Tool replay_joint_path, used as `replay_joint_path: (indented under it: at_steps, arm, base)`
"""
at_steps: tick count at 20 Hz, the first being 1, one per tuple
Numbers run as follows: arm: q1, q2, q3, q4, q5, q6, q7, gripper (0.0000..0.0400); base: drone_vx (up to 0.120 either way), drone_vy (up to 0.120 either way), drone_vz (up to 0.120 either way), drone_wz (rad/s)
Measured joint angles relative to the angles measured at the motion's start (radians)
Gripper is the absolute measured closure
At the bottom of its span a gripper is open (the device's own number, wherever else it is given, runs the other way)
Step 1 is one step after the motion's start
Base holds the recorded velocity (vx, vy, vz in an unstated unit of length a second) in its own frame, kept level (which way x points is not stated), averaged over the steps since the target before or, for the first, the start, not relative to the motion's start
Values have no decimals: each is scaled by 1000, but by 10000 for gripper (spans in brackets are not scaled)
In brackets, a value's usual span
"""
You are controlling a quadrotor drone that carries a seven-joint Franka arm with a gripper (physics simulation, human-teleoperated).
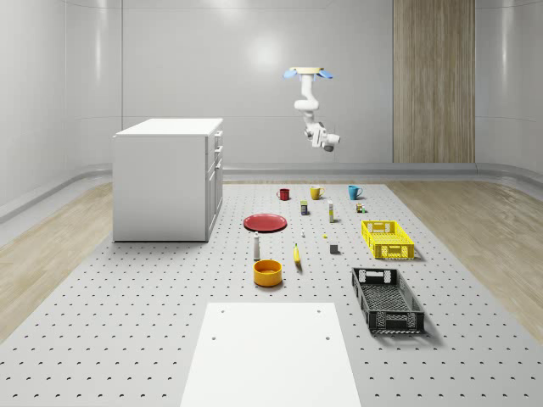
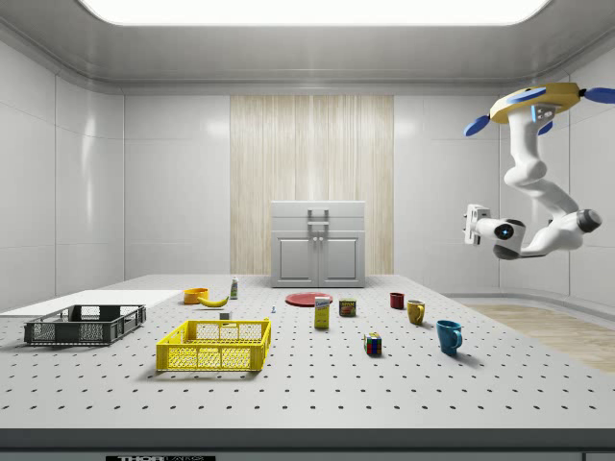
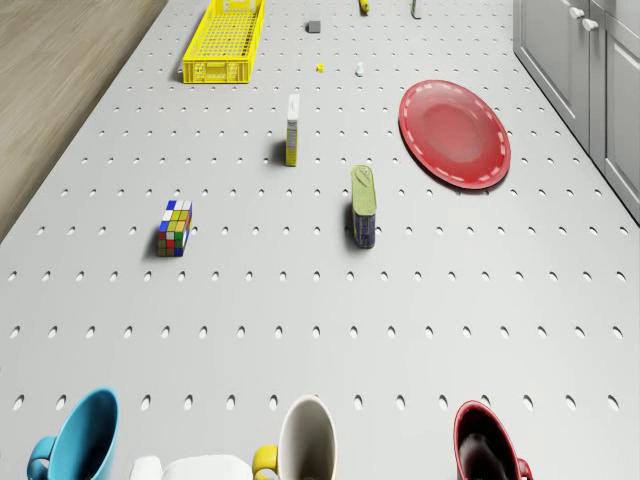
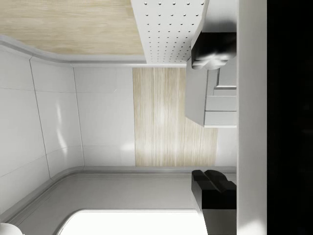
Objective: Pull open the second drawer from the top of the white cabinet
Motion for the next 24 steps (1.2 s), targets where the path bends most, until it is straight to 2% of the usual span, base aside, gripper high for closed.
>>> replay_joint_path:
  at_steps: [8,24]
  arm:
    - [72,-42,-62,-37,39,39,5,100]
    - [176,-118,-120,-56,5,120,42,100]
  base:
    - [120,-120,10,0]
    - [120,-120,0,0]
